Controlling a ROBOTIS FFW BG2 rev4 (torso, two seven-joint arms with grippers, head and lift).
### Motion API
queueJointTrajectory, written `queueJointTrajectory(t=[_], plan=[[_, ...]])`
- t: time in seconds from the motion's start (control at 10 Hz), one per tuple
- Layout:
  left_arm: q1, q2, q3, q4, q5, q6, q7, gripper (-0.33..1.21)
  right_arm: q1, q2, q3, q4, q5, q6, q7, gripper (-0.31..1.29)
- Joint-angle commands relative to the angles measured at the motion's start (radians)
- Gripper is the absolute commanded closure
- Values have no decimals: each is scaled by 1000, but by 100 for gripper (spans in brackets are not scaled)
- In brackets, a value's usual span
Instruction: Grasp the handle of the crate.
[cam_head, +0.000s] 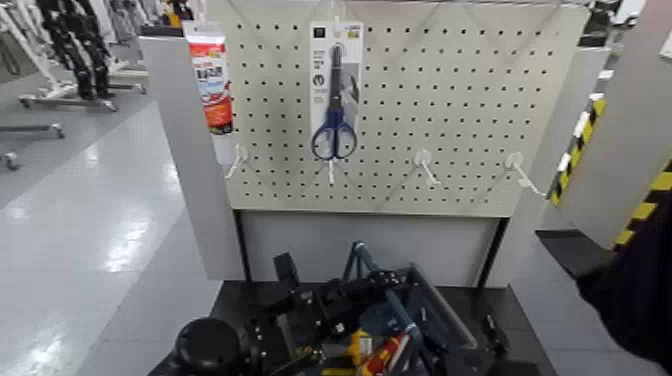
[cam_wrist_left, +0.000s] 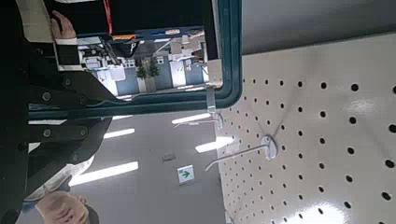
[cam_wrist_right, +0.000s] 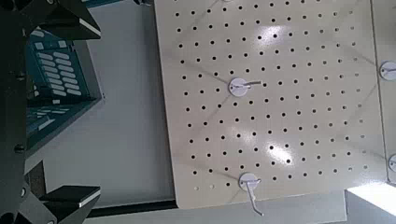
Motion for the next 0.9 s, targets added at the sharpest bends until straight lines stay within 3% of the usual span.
queueJointTrajectory(t=[0.1, 0.5, 0.9], plan=[[29, 18, -9, -67, 15, 24, 9, 117, 0, 0, 2, 1, 2, 2, 0, 13], [92, 60, -14, -170, 58, 56, 63, 117, 2, 2, -2, 1, 3, 3, -2, 13], [168, 103, 40, -336, 101, 102, 179, 117, 5, 3, -6, 1, 6, 3, 0, 13]])
